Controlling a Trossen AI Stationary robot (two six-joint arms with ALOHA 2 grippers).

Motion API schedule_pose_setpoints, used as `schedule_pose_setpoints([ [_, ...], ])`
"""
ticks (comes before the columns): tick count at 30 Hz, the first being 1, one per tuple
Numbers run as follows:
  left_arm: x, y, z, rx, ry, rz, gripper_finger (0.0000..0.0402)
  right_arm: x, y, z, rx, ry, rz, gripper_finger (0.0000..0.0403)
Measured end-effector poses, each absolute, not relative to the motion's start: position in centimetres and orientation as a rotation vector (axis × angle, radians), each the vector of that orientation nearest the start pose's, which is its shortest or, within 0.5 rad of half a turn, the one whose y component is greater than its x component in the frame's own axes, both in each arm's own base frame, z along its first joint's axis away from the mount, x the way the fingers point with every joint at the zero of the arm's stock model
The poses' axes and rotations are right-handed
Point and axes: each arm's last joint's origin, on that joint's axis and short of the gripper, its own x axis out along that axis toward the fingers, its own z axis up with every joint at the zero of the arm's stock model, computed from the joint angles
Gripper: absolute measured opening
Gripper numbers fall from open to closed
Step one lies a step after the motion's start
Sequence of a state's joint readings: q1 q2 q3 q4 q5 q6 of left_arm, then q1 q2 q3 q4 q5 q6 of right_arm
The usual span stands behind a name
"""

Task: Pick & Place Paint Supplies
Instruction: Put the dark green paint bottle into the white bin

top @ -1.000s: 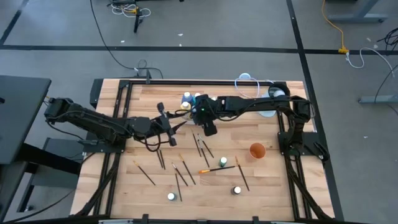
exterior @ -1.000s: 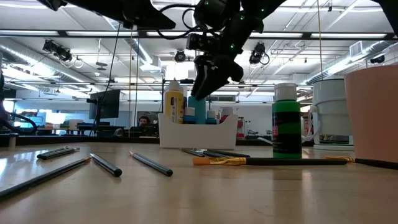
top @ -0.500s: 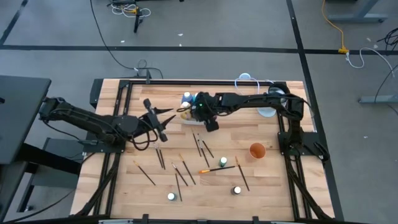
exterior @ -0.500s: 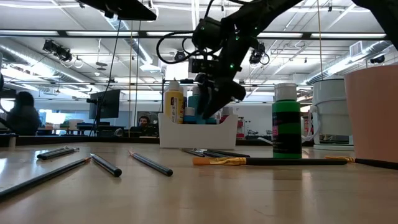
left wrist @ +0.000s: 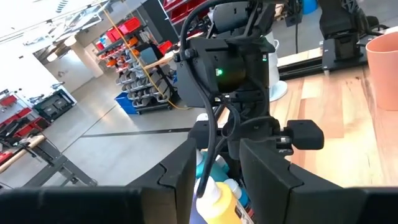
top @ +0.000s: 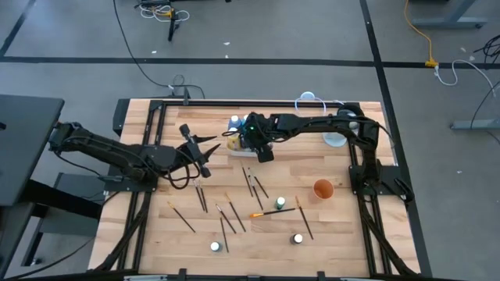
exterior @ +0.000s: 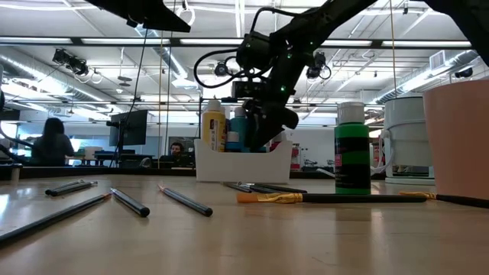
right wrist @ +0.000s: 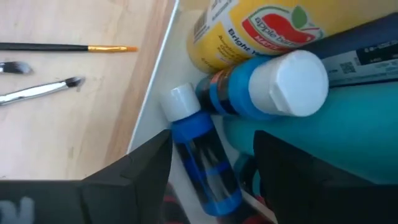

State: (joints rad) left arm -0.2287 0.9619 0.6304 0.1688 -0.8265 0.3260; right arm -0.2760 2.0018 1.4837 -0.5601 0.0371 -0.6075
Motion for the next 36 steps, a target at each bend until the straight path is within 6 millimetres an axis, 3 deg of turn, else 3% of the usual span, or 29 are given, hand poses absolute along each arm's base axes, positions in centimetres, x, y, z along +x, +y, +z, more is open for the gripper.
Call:
schedule_pose_setpoints([
  [7,20.6,-2.6,28.3,0.388,0.238,0.574,0.0132,40.0,-10.4,19.0,-0.466,1.183,0.001,0.0218],
  [15,20.6,-2.6,28.2,0.356,0.232,0.577,0.0132,39.1,-8.3,21.3,-0.499,1.176,0.052,0.0216],
  [30,20.6,-2.6,28.2,0.325,0.220,0.564,0.0132,39.7,-8.9,20.2,-0.407,1.151,0.073,0.0216],
  [36,20.7,-2.7,28.2,0.322,0.217,0.525,0.0132,40.4,-9.3,18.7,-0.401,1.139,0.077,0.0215],
])
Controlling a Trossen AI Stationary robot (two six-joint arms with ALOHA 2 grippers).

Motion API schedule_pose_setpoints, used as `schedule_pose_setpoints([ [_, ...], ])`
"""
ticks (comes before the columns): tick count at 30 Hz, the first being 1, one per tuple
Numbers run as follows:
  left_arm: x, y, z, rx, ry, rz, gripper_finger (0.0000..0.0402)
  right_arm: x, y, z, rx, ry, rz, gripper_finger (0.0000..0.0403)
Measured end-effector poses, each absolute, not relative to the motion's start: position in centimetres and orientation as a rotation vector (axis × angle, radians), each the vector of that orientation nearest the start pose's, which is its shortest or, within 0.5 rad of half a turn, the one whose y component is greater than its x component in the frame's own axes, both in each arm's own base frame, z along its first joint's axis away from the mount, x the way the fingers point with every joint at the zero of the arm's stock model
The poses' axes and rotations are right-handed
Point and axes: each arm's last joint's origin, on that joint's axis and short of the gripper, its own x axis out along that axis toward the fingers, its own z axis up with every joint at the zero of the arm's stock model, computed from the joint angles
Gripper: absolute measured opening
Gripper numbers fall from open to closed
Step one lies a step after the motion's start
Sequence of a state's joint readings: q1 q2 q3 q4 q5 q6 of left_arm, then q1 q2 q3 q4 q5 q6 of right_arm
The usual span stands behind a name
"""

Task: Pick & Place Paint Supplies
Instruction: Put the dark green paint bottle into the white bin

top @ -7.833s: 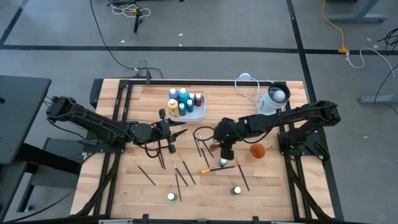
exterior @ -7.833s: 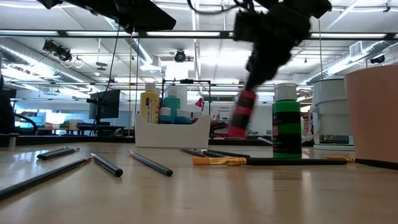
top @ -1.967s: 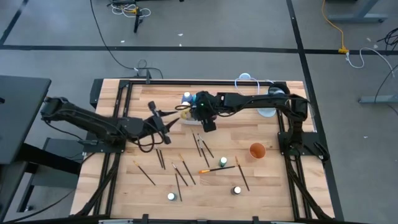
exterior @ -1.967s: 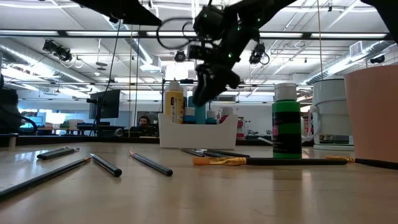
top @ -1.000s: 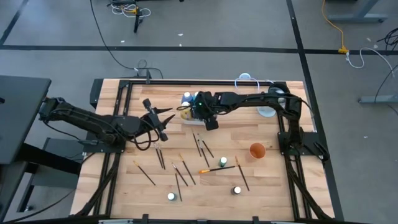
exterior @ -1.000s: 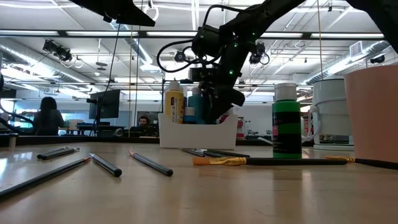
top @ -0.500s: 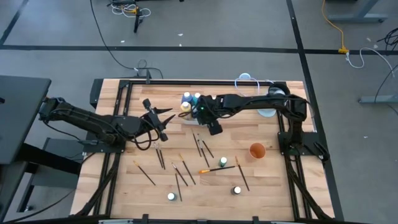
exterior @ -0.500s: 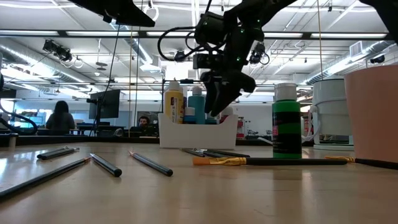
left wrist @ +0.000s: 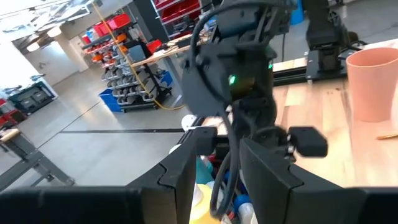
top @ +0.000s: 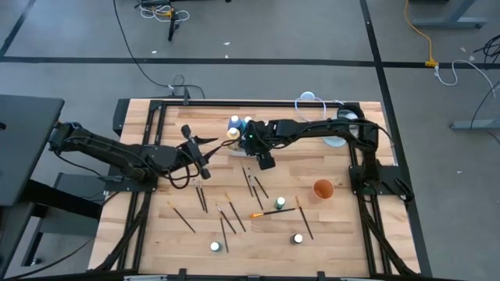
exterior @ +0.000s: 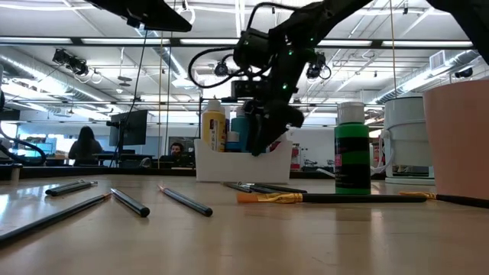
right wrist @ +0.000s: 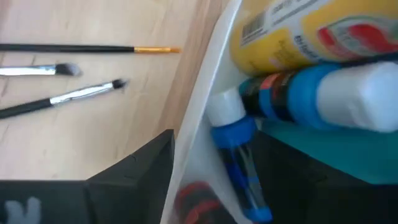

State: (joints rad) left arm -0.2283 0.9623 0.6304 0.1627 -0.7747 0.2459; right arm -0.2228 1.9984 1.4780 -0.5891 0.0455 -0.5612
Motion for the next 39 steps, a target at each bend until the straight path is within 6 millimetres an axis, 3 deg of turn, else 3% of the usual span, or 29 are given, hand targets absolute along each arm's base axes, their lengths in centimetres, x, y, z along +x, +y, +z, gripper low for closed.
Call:
schedule_pose_setpoints([
  [7,20.6,-2.7,28.1,0.330,0.232,0.522,0.0132,40.5,-10.2,18.1,-0.396,1.147,0.057,0.0202],
  [10,20.6,-2.7,28.1,0.330,0.231,0.530,0.0132,40.1,-9.9,18.8,-0.375,1.158,0.042,0.0195],
  [20,20.8,-2.9,28.1,0.275,0.211,0.435,0.0132,39.1,-4.8,23.1,-0.206,1.097,-0.021,0.0180],
  [25,21.0,-3.6,27.9,0.229,0.199,0.191,0.0132,38.1,-1.7,25.4,-0.166,1.060,-0.005,0.0168],
  [33,21.6,-6.5,26.6,-0.043,0.266,-0.492,0.0132,36.9,3.7,28.5,-0.078,0.927,0.040,0.0168],
  [39,23.0,-10.4,23.8,-0.080,0.367,-0.659,0.0132,37.0,7.6,28.5,-0.075,0.870,0.117,0.0175],
])
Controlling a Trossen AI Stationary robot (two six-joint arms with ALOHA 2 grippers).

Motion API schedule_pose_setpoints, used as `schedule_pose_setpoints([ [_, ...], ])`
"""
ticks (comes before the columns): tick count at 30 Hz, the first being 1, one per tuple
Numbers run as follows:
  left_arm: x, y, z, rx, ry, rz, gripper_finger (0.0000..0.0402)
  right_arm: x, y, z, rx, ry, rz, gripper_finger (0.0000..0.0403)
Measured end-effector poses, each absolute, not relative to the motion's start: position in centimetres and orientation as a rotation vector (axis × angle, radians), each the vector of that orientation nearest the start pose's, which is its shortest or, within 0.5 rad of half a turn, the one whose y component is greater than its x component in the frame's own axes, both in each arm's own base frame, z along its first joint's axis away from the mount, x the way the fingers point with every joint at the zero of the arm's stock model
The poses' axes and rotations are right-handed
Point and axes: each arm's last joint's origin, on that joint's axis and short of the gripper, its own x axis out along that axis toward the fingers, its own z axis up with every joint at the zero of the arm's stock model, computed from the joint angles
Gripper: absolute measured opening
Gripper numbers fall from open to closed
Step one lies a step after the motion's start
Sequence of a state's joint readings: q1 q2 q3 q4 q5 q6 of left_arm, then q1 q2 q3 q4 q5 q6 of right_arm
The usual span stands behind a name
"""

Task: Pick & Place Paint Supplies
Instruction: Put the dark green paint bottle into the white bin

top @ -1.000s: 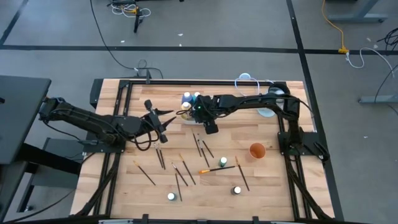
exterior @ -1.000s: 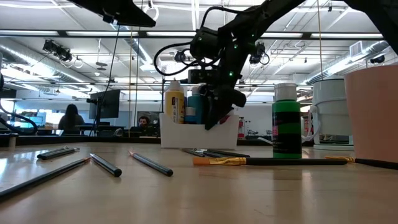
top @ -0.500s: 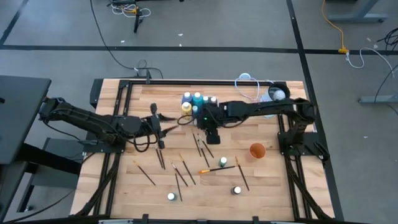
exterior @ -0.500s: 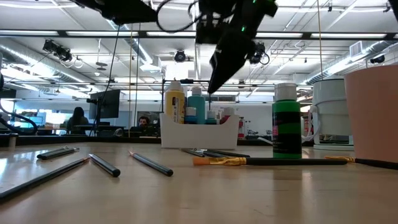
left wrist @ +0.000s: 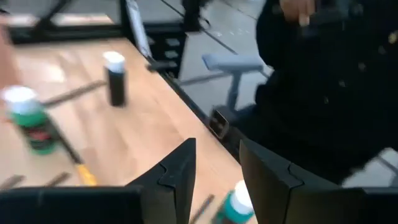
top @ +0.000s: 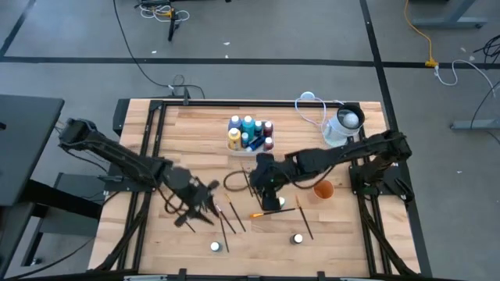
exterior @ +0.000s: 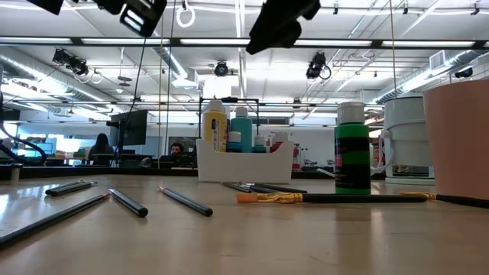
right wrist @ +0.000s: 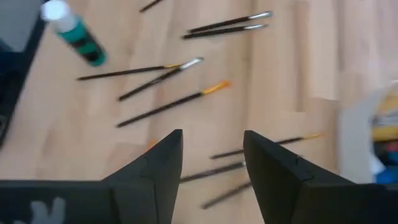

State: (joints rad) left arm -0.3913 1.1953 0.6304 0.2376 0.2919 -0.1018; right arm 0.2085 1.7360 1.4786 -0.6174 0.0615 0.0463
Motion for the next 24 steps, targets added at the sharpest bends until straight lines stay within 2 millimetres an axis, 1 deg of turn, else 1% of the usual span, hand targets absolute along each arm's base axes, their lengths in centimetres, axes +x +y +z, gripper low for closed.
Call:
schedule_pose_setpoints([
  [3,23.5,-12.3,22.5,-0.053,0.372,-0.720,0.0134,36.8,9.4,28.7,-0.087,0.840,0.160,0.0176],
  [7,23.4,-14.4,21.7,-0.013,0.352,-0.772,0.0146,36.6,11.2,28.9,-0.075,0.806,0.211,0.0176],
  [13,23.2,-16.9,19.6,0.071,0.374,-0.697,0.0182,36.3,13.4,28.7,-0.077,0.738,0.286,0.0176],
  [18,23.2,-18.2,17.8,0.068,0.417,-0.652,0.0205,36.2,14.4,27.9,-0.072,0.683,0.318,0.0176],
  [21,23.3,-18.5,16.9,0.065,0.451,-0.599,0.0214,36.0,14.4,26.9,-0.079,0.695,0.320,0.0176],
  [24,23.5,-18.6,16.5,0.043,0.456,-0.588,0.0218,36.0,14.4,26.7,-0.080,0.692,0.320,0.0176],
])
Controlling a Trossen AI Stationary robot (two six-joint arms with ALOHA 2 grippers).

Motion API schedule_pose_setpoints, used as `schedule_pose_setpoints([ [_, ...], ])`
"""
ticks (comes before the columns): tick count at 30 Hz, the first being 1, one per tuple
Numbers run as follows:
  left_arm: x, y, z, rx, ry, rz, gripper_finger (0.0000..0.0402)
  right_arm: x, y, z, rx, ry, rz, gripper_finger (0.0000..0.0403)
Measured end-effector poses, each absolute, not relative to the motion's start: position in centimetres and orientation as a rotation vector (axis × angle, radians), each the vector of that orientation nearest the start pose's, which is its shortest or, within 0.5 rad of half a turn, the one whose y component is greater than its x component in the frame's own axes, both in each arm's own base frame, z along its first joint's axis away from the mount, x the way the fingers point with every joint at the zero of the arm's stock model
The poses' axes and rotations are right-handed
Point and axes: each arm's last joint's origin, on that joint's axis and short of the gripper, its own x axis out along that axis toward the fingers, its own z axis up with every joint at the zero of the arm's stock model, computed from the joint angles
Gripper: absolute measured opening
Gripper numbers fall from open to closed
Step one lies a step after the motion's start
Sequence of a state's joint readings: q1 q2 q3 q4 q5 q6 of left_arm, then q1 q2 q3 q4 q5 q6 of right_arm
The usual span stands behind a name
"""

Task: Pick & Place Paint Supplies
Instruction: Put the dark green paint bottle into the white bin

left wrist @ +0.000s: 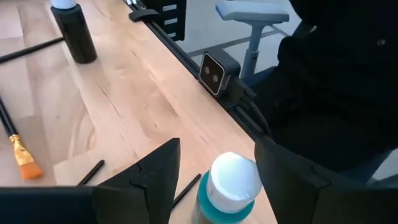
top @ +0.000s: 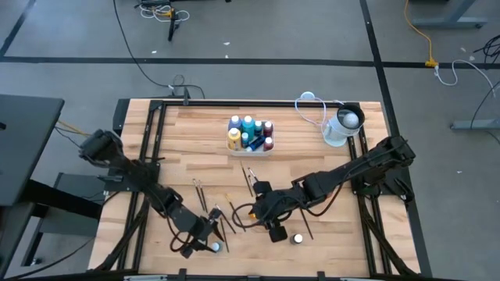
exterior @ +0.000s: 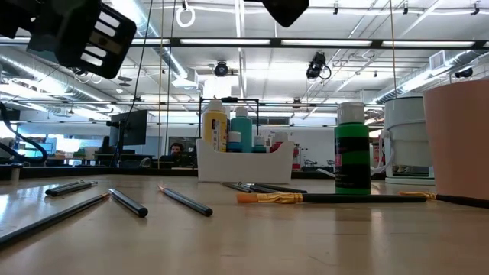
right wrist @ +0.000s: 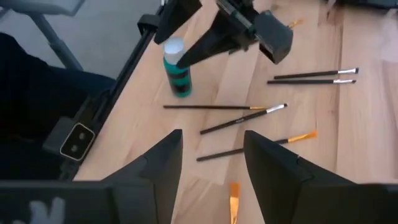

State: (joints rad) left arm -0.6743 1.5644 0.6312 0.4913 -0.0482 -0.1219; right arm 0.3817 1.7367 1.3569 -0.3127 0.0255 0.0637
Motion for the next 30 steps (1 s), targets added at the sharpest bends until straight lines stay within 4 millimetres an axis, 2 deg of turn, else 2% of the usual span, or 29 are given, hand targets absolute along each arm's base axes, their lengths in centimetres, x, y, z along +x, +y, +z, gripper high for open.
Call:
schedule_pose_setpoints([
  [8,23.5,-18.7,16.5,0.021,0.458,-0.599,0.0207,35.9,14.3,26.3,-0.084,0.706,0.316,0.0176],
  [13,23.4,-18.7,17.8,0.063,0.363,-0.626,0.0205,35.9,14.3,26.3,-0.084,0.704,0.315,0.0176],
  [21,23.2,-18.6,16.8,-0.001,0.476,-0.581,0.0204,36.0,14.3,26.4,-0.085,0.702,0.314,0.0176],
  [30,23.0,-18.6,16.8,-0.035,0.496,-0.557,0.0204,36.0,14.3,26.4,-0.085,0.703,0.314,0.0176],
])
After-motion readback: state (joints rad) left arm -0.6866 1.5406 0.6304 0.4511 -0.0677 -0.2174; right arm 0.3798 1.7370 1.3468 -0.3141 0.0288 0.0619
